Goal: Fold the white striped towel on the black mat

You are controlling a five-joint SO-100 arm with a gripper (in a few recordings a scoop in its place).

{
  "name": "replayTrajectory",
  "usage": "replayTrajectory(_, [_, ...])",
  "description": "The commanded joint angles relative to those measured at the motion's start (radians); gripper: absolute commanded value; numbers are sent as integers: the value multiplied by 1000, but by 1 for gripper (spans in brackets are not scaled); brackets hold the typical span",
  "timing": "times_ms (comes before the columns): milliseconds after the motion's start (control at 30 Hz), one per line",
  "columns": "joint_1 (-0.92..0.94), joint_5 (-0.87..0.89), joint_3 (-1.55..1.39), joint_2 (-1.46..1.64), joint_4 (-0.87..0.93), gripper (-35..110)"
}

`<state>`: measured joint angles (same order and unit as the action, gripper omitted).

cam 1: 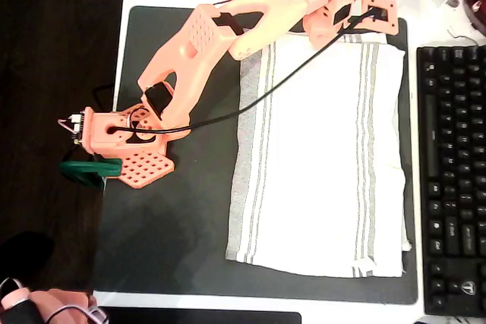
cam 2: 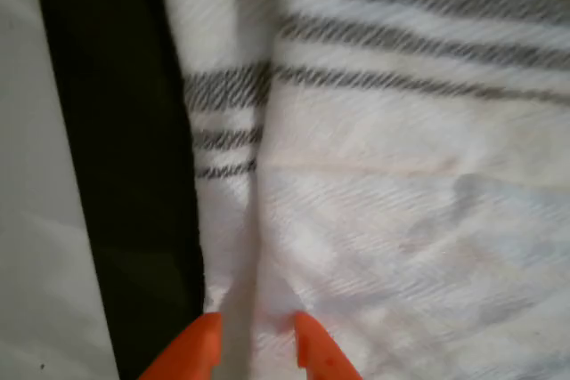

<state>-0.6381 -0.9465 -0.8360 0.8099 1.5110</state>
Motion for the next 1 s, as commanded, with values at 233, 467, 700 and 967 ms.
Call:
replayTrajectory(233, [-15,9,152,-63,15,13])
replayTrajectory(467, [-15,5,198,-114,17,13])
replayTrajectory(700, [-6,-8,216,-141,21,0])
replayTrajectory(967, [-17,-14,296,-115,63,0])
